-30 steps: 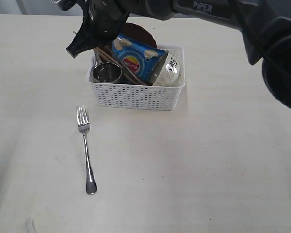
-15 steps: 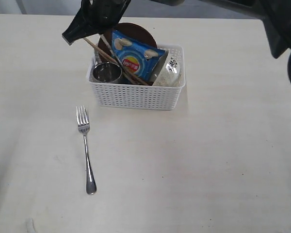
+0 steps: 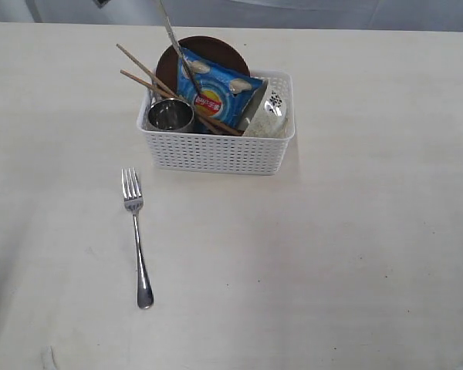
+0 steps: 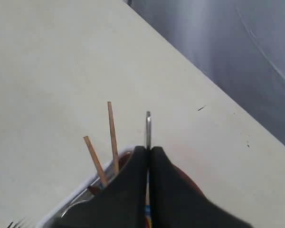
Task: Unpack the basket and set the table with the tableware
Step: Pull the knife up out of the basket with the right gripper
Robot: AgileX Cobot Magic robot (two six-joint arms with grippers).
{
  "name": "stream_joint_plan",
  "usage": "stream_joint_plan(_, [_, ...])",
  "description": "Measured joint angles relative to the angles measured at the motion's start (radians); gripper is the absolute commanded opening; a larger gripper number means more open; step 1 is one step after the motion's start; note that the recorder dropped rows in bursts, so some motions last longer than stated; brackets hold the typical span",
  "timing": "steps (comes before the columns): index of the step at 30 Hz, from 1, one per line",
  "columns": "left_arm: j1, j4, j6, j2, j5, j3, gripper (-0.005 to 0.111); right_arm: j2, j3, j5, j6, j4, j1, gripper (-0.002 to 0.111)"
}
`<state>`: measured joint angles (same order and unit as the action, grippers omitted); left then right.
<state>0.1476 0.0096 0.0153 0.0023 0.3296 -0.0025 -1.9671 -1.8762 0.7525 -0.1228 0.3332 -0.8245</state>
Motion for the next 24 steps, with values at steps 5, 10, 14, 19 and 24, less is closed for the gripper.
stream_joint_plan(5, [0.0, 0.0, 0.0, 0.0, 0.0, 0.0, 0.0, 0.051, 0.0, 0.007, 0.002, 0.0, -0.027, 0.0])
stream_joint_plan(10, [0.0, 0.0, 0.0, 0.0, 0.0, 0.0, 0.0, 0.068, 0.0, 0.017, -0.002, -0.002, -0.032, 0.0])
stream_joint_plan(14, [0.0, 0.0, 0.0, 0.0, 0.0, 0.0, 0.0, 0.068, 0.0, 0.029, -0.007, -0.002, -0.038, 0.0])
stream_joint_plan(19, [0.0, 0.0, 0.0, 0.0, 0.0, 0.0, 0.0, 0.068, 0.0, 0.031, -0.007, 0.002, -0.065, 0.0])
stream_joint_plan(24, [0.0, 0.0, 0.0, 0.0, 0.0, 0.0, 0.0, 0.075, 0.0, 0.025, -0.007, 0.002, -0.101, 0.0])
